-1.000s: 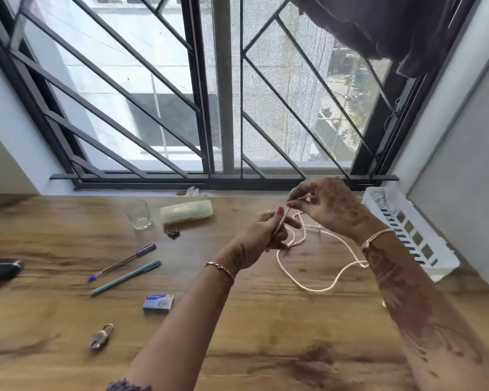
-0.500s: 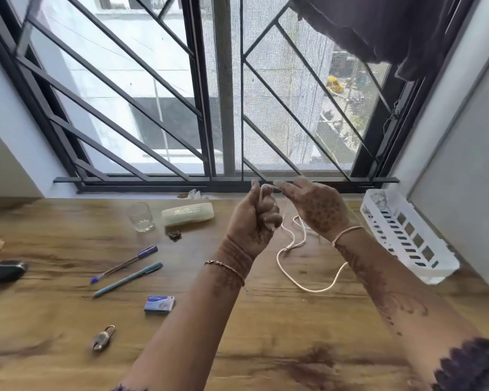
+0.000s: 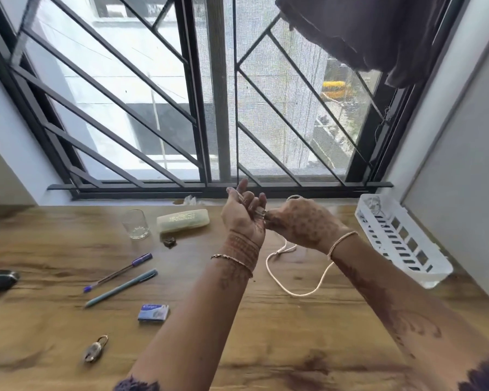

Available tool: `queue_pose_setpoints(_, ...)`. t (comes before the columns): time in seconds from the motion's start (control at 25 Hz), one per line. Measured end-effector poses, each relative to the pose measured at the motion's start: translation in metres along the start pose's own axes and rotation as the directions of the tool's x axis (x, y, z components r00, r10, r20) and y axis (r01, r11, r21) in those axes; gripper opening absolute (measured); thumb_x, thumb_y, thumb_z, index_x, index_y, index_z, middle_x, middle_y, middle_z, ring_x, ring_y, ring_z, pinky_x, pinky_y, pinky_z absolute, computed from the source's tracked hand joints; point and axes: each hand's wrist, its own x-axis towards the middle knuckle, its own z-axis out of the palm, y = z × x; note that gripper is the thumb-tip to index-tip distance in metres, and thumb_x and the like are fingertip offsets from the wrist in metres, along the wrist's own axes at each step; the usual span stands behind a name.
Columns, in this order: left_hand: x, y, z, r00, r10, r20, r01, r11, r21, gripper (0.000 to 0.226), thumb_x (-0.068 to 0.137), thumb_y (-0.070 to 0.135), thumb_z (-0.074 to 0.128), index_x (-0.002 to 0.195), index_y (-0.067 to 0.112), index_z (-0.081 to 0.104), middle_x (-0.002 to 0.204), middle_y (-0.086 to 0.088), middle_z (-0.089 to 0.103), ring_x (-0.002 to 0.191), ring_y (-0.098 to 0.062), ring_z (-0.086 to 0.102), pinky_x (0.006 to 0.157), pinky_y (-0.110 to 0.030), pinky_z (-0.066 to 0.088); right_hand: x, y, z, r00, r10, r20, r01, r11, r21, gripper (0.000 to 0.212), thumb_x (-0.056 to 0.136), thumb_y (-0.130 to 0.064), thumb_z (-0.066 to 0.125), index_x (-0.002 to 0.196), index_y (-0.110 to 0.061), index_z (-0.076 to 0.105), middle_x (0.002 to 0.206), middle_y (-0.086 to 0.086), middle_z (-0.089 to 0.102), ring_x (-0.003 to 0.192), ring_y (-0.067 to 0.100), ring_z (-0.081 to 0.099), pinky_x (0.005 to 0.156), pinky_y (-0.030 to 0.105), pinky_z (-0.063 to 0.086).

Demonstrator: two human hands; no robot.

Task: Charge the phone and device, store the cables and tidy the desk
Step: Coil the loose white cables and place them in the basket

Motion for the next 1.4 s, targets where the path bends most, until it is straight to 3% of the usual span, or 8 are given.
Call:
queue_pose_setpoints(0.16, 0.008, -0.002, -0.008, 0.994, 0.086, 0.063, -0.1, 0.956, 0.277, 0.039, 0.104, 0.028, 0.029, 0.094, 0.005, 0.059, 0.049, 0.005, 0.032, 0.041, -0.007, 0.032, 0.067, -0.028, 0.052, -0.01, -0.022, -0.033, 0.986, 0.156, -0.061, -0.158, 0.987, -0.024, 0.029, 0.09, -0.048, 0.054, 0.087, -0.023, 0.069, 0.078, -0.001, 0.067, 0.072, 0.017, 0.063, 0.068, 0.034, 0.054)
queue_pose_setpoints(0.28, 0.011, -0.008, -0.021, 0.97, 0.137, 0.202, -0.237, 0.724, 0.647, 0.035, 0.104, 0.025, 0.029, 0.091, 0.007, 0.056, 0.056, 0.0, 0.038, 0.044, -0.007, 0.037, 0.055, -0.021, 0.044, -0.012, -0.016, -0.036, 0.981, 0.182, -0.072, -0.169, 0.973, 0.154, 0.016, 0.085, -0.039, 0.066, 0.088, -0.025, 0.073, 0.083, -0.008, 0.07, 0.075, 0.007, 0.063, 0.07, 0.024, 0.052)
queue_pose_setpoints(0.4, 0.0, -0.02, -0.027, 0.931, 0.021, 0.363, -0.332, 0.455, 0.826, 0.032, 0.104, 0.017, 0.03, 0.08, 0.006, 0.048, 0.055, -0.005, 0.044, 0.034, -0.001, 0.04, 0.038, -0.016, 0.033, -0.013, -0.004, -0.036, 0.976, 0.173, -0.135, -0.133, 0.955, 0.265, 0.004, 0.081, -0.03, 0.072, 0.084, -0.029, 0.075, 0.079, -0.017, 0.065, 0.073, -0.002, 0.06, 0.069, 0.019, 0.05)
queue_pose_setpoints(0.64, -0.003, -0.016, -0.042, 0.917, -0.253, 0.31, -0.247, 0.251, 0.936, 0.055, 0.099, 0.044, 0.039, 0.058, 0.011, 0.055, 0.04, 0.006, 0.038, 0.034, -0.005, 0.035, 0.043, -0.02, 0.042, -0.019, 0.036, -0.003, 0.962, 0.271, -0.037, -0.213, 0.826, 0.522, 0.004, 0.08, -0.022, 0.074, 0.083, -0.02, 0.072, 0.078, -0.005, 0.071, 0.076, 0.006, 0.067, 0.073, 0.027, 0.054)
queue_pose_setpoints(0.8, -0.001, -0.01, -0.063, 0.933, -0.293, 0.207, -0.05, 0.464, 0.885, 0.043, 0.093, 0.045, 0.049, 0.059, 0.02, 0.042, 0.043, 0.011, 0.032, 0.035, -0.005, 0.027, 0.043, -0.02, 0.039, -0.041, 0.058, 0.019, 0.886, 0.464, -0.001, -0.396, 0.757, 0.519, 0.008, 0.087, -0.024, 0.067, 0.08, -0.027, 0.069, 0.067, -0.014, 0.063, 0.06, -0.006, 0.055, 0.061, 0.011, 0.04)
queue_pose_setpoints(1.04, -0.005, -0.007, -0.068, 0.933, -0.332, 0.138, 0.16, 0.727, 0.668, 0.046, 0.097, 0.044, 0.042, 0.059, 0.021, 0.032, 0.04, 0.01, 0.02, 0.03, -0.003, 0.015, 0.035, -0.015, 0.032, -0.061, 0.07, 0.055, 0.777, 0.628, 0.043, -0.559, 0.657, 0.505, 0.014, 0.093, -0.021, 0.058, 0.082, -0.022, 0.067, 0.068, -0.005, 0.07, 0.066, 0.011, 0.067, 0.068, 0.03, 0.054)
queue_pose_setpoints(1.2, -0.002, -0.01, -0.066, 0.944, -0.31, 0.117, 0.185, 0.786, 0.589, 0.044, 0.096, 0.044, 0.045, 0.06, 0.022, 0.033, 0.04, 0.01, 0.02, 0.029, -0.004, 0.016, 0.035, -0.016, 0.034, -0.054, 0.063, 0.048, 0.784, 0.616, -0.071, -0.49, 0.685, 0.54, 0.01, 0.091, -0.023, 0.061, 0.086, -0.018, 0.069, 0.07, -0.003, 0.067, 0.067, 0.013, 0.062, 0.06, 0.013, 0.042)
queue_pose_setpoints(1.4, -0.001, -0.017, -0.068, 0.945, -0.311, 0.097, 0.185, 0.757, 0.627, 0.045, 0.095, 0.046, 0.046, 0.059, 0.023, 0.033, 0.039, 0.01, 0.021, 0.029, -0.005, 0.017, 0.036, -0.017, 0.035, -0.027, 0.054, 0.015, 0.726, 0.681, -0.096, -0.301, 0.441, 0.846, 0.026, 0.096, -0.027, 0.053, 0.075, -0.021, 0.066, 0.069, 0.006, 0.06, 0.063, 0.011, 0.053, 0.065, 0.033, 0.05)
